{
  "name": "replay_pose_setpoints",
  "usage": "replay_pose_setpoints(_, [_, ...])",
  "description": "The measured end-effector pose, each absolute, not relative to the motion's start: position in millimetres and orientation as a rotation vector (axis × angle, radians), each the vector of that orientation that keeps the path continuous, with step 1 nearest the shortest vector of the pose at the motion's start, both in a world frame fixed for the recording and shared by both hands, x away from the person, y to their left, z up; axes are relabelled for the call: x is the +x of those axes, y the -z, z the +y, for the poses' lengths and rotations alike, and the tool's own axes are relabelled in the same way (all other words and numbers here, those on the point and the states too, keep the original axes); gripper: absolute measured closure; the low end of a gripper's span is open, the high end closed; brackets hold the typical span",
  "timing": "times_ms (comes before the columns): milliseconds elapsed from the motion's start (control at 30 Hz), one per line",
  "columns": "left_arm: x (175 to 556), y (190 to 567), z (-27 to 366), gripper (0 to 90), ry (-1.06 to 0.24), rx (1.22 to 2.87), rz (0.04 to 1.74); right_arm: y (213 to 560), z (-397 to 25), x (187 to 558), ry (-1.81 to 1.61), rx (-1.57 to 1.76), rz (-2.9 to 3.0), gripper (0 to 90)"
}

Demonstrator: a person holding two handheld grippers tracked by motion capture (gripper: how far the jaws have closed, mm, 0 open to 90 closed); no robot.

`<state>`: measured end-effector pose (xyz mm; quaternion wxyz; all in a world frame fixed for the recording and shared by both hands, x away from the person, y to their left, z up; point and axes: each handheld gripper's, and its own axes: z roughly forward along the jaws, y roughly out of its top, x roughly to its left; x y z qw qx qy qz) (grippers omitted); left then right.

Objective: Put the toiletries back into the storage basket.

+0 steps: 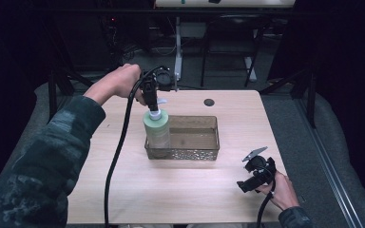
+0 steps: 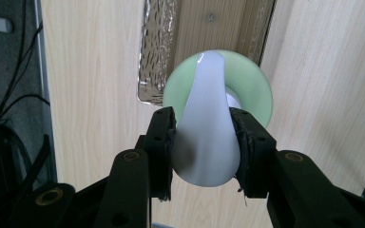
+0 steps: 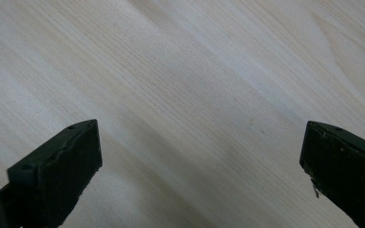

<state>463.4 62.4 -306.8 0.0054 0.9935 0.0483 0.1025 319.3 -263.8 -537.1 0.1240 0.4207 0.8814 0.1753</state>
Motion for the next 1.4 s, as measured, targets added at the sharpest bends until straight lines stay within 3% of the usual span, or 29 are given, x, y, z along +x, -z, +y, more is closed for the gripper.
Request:
replay_pose_setpoints(633, [466, 316, 65, 63.1, -0.310, 3.148, 0.158, 537, -264, 319, -0.499, 1.222, 2.570, 0.0])
replay_pose_setpoints(1233, [469, 314, 76, 62.2, -0.245, 3.075, 0.212, 537, -263, 319, -0.504, 1.225, 2.570, 0.0])
replay_pose_setpoints(1400, [468, 311, 79, 57.4, -0.255, 3.035, 0.222, 537, -263, 319, -0.497, 1.217, 2.571, 0.0])
